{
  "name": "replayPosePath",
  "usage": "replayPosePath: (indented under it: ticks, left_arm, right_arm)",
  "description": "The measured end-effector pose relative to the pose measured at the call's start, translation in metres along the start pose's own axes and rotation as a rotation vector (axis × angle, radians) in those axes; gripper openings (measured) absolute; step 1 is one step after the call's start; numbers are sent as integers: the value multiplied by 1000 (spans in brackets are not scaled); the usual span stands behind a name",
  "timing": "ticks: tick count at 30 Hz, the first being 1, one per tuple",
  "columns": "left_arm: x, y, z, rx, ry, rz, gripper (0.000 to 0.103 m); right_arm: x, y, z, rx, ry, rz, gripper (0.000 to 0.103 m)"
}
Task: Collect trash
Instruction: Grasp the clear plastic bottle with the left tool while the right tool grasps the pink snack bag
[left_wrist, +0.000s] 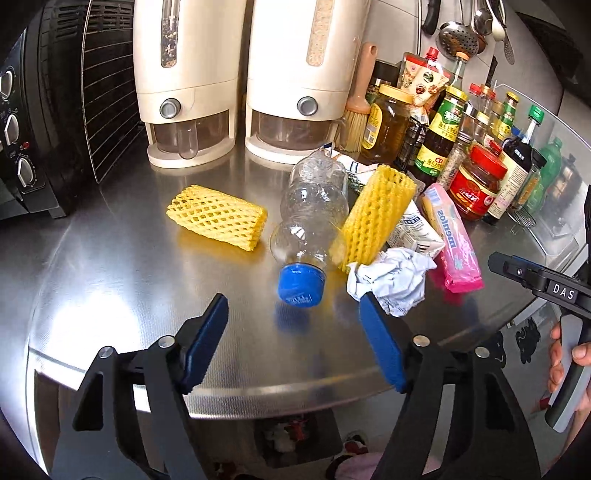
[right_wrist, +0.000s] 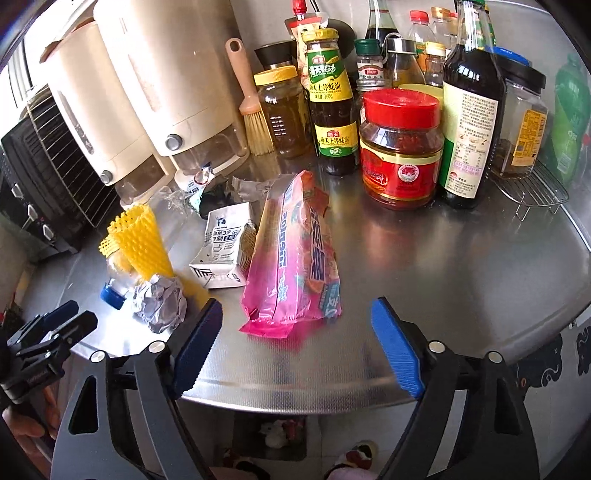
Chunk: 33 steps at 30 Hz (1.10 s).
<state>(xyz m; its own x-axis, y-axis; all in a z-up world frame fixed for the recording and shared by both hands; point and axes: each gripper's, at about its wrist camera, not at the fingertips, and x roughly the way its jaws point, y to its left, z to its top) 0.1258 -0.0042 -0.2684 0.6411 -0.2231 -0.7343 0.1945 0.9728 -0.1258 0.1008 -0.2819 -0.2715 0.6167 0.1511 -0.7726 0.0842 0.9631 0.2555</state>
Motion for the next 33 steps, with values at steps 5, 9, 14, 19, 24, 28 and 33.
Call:
replayPosePath:
  ticks: [5,9,14,19,24,28,33]
  left_arm:
    - [15,1,26,2,-10,19,68]
    - [25,-1,48,3,-19,30,68]
    - [44,-6,61,8,9,32,68]
    - [66,-11,61,28,72,30,68]
    - [84,-14,57,34,121,17,66]
    - [92,-15,54,28,126,6,56]
    - [87,-13,54,27,107,16,56]
  right_arm:
    - [18,-7,10,26,16,-3,75]
    - [27,-6,13,14,21,-3,70]
    - [40,-4,18,5,32,4,64]
    - [50,-1,21,-3,57,8,60]
    - [57,-1,18,-16,73,-12,52]
    - [59,-1,17,-32,71,-22,15]
    - [55,2,17,-55,41,-25,2]
